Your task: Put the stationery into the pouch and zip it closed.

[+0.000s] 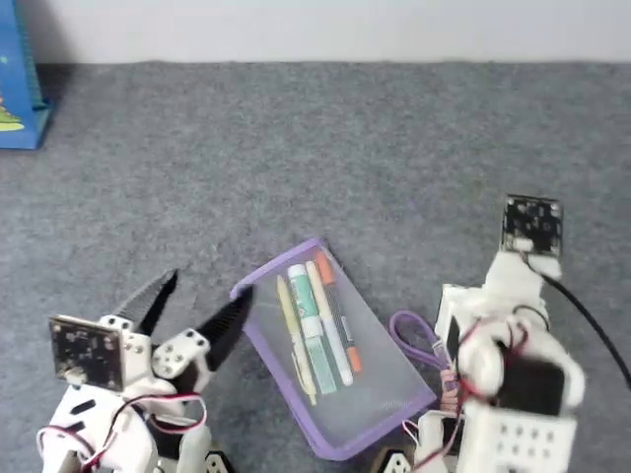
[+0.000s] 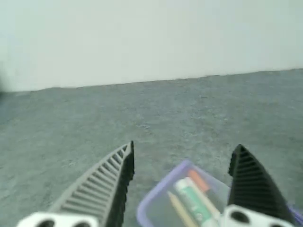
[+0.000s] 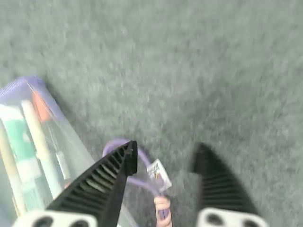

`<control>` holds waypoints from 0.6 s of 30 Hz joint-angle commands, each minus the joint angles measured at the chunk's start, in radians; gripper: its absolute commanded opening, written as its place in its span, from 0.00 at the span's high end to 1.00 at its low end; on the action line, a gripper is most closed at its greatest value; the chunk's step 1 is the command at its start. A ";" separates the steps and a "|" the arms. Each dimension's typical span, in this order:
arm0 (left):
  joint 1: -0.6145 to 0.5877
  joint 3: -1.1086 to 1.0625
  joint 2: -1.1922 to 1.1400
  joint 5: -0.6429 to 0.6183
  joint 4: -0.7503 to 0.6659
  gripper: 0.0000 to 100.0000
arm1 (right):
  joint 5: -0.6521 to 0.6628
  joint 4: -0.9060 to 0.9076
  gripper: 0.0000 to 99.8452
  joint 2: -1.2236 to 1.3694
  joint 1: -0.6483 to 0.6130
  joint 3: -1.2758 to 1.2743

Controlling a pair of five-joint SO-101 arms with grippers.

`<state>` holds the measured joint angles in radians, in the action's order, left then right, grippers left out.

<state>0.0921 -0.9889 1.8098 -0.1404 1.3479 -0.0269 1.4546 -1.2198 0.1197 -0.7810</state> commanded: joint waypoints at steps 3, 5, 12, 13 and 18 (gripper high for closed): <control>-0.140 0.030 0.012 0.100 0.057 0.91 | -0.006 -0.004 0.90 -0.254 0.008 -0.106; -0.157 0.019 0.012 0.163 0.071 0.99 | -0.005 -0.012 0.93 -0.346 0.008 -0.176; -0.190 -0.139 0.012 0.187 0.064 0.99 | -0.002 -0.047 0.99 -0.605 0.013 -0.368; -0.190 -0.159 0.012 0.187 0.064 0.99 | -0.003 -0.042 0.99 -0.595 0.013 -0.368; -0.190 -0.285 0.012 0.186 0.037 0.99 | -0.005 -0.061 0.99 -0.567 0.008 -0.446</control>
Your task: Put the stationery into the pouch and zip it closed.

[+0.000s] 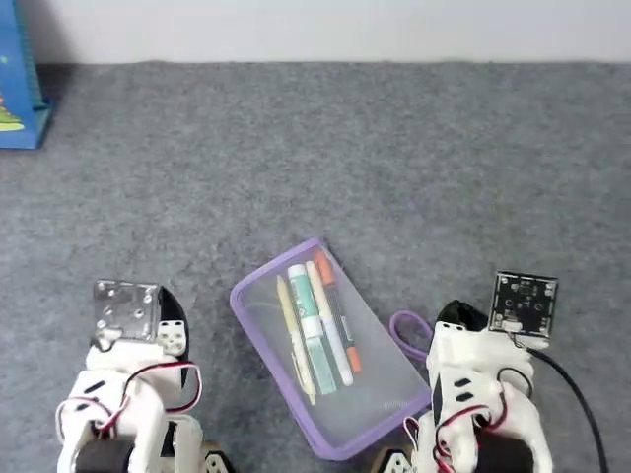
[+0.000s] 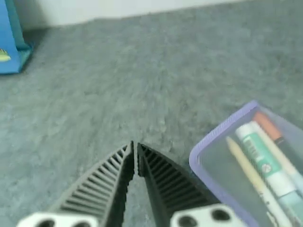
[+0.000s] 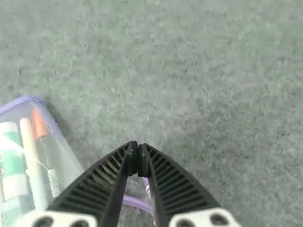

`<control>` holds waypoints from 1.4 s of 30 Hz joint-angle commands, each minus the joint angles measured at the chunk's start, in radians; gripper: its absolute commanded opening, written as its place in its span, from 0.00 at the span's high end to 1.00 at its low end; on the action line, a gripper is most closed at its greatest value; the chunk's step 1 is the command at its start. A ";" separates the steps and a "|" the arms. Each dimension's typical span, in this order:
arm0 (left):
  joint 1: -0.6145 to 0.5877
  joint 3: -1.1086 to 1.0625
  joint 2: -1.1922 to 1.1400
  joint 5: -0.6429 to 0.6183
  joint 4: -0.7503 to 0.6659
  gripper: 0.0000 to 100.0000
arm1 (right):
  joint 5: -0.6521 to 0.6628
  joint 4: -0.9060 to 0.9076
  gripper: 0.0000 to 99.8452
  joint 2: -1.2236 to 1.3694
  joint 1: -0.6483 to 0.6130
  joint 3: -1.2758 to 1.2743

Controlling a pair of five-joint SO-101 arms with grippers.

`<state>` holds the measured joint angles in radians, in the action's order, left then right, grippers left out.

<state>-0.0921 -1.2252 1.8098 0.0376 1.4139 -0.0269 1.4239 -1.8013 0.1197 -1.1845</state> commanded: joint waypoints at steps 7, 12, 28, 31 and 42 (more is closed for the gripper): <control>-0.006 -0.338 0.012 0.008 -0.233 0.99 | -0.003 -0.185 0.99 -0.016 0.007 -0.331; -0.006 -0.460 0.011 0.008 -0.308 0.99 | -0.003 -0.262 0.99 -0.016 0.007 -0.459; -0.006 -0.458 0.011 0.009 -0.152 0.99 | -0.003 -0.117 0.99 -0.012 0.015 -0.500; -0.006 -0.458 0.011 0.008 -0.153 0.99 | -0.003 -0.117 0.99 -0.012 0.015 -0.500; -0.002 -0.458 0.011 0.008 -0.153 0.99 | -0.003 -0.117 0.99 -0.012 0.012 -0.500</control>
